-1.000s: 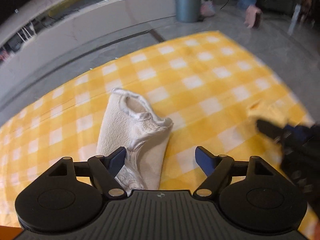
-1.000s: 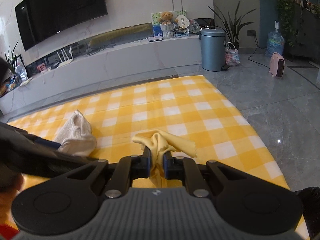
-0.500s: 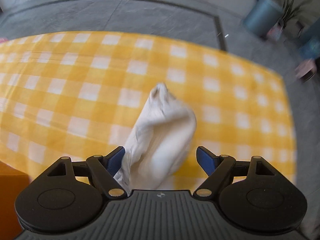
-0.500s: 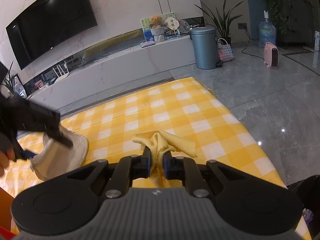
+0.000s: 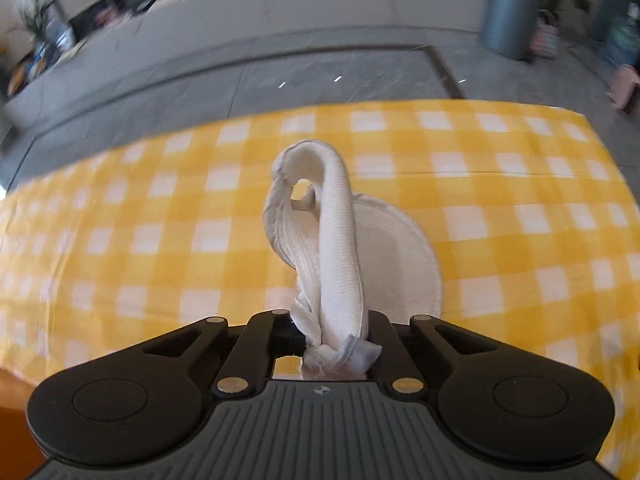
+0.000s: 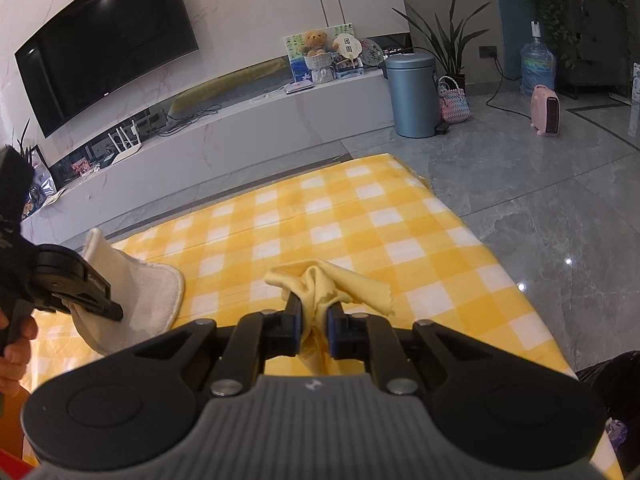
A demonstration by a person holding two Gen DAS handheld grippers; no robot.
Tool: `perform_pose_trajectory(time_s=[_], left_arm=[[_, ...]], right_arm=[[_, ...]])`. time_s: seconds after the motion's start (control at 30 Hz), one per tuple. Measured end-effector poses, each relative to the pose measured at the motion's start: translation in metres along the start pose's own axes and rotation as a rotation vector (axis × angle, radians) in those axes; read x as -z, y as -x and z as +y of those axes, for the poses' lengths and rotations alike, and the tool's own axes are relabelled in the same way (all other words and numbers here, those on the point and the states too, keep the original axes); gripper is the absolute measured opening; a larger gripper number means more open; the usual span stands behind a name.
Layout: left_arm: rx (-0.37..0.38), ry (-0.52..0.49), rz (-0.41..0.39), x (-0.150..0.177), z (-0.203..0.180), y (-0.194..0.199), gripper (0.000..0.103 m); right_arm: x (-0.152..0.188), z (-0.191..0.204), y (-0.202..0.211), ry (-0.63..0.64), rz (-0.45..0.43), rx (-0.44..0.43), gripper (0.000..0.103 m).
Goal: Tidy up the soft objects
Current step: 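Carry the beige bag and yellow cloth over the box with both tools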
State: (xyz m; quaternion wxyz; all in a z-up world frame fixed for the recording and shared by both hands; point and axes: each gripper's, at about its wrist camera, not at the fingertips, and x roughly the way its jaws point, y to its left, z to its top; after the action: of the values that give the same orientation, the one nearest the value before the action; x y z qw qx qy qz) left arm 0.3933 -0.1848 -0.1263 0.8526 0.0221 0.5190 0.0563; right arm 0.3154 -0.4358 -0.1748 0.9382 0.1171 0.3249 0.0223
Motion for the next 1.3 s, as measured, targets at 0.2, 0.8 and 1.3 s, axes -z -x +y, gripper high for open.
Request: perform_pose_trajectory(time_s=[0.2, 0.8, 1.3], left_arm=[[0.073, -0.089, -0.143, 0.006, 0.002, 0.059, 0.007], [0.1, -0.244, -0.511, 0.087, 0.076, 0.203, 0.007], [0.082, 0.061, -0.455, 0.181, 0.257, 0.198, 0.007]], right_arm=[[-0.002, 0.004, 0.013, 0.004, -0.019, -0.059, 0.01], [-0.006, 0.062, 0.135, 0.019, -0.191, -0.476, 0.01], [0.032, 0.292, 0.205, 0.447, -0.114, -0.762, 0.01]])
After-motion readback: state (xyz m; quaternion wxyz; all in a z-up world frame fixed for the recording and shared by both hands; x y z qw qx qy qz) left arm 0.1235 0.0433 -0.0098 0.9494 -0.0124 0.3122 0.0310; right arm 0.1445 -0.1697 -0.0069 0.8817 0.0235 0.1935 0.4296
